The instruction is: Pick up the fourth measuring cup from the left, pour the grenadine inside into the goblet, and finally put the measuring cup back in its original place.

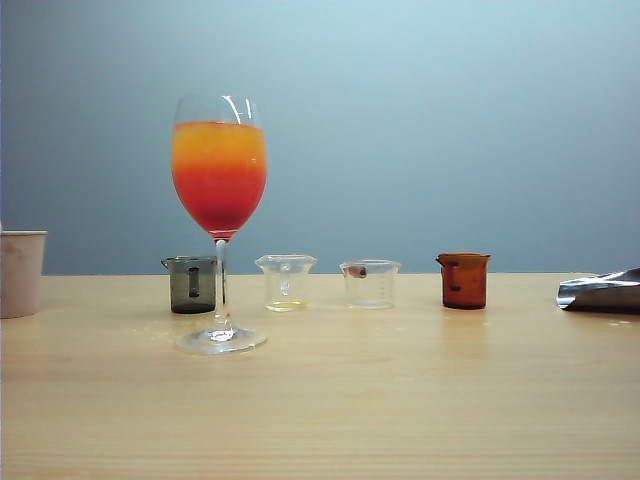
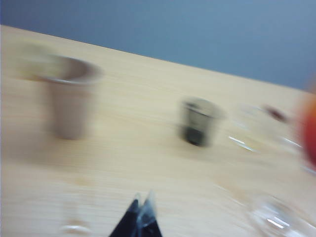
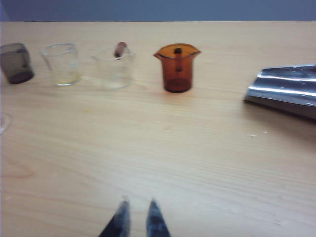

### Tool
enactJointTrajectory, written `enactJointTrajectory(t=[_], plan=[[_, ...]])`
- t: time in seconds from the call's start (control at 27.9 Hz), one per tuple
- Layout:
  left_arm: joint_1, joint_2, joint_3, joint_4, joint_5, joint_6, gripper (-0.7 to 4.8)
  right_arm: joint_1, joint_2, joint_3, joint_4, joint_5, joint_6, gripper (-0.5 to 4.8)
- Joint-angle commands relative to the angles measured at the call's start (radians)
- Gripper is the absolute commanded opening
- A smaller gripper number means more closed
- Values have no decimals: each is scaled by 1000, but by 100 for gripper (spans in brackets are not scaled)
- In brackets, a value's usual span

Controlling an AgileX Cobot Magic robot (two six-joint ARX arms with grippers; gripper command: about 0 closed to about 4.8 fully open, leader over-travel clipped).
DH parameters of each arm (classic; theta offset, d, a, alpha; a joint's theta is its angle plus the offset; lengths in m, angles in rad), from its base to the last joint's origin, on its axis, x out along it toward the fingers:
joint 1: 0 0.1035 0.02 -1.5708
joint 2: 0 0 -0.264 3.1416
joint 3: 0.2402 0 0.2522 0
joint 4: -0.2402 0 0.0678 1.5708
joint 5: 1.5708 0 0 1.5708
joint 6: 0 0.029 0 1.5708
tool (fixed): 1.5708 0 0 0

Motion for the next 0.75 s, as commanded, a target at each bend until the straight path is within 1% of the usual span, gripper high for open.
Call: enactJointTrajectory(t=[0.04,0.07,0.11,0.18,0.25,0.29,0.39,0.54,0.75], plan=[[26,1,5,12,-78,3,-5,-65,1,-6,13,0,1,54],[23,1,5,13,-114,3,-5,-102,1,-6,13,0,1,54],[19,1,5,13,-130,3,-5,-135,1,-6,13,0,1,54],[15,1,5,12,-132,3,-5,-205,1,-6,13,5,1,54],[16,1,5,12,-132,3,-5,-296,1,-6,13,11,1,54],[16,1,5,12,-132,3,-5,-309,1,-6,13,11,1,54],[16,1,5,12,-132,3,-5,-332,1,-6,13,11,1,54],[16,1,5,12,-132,3,-5,-316,1,-6,13,8,1,54],[16,1,5,12,-132,3,-5,-318,1,-6,13,8,1,54]])
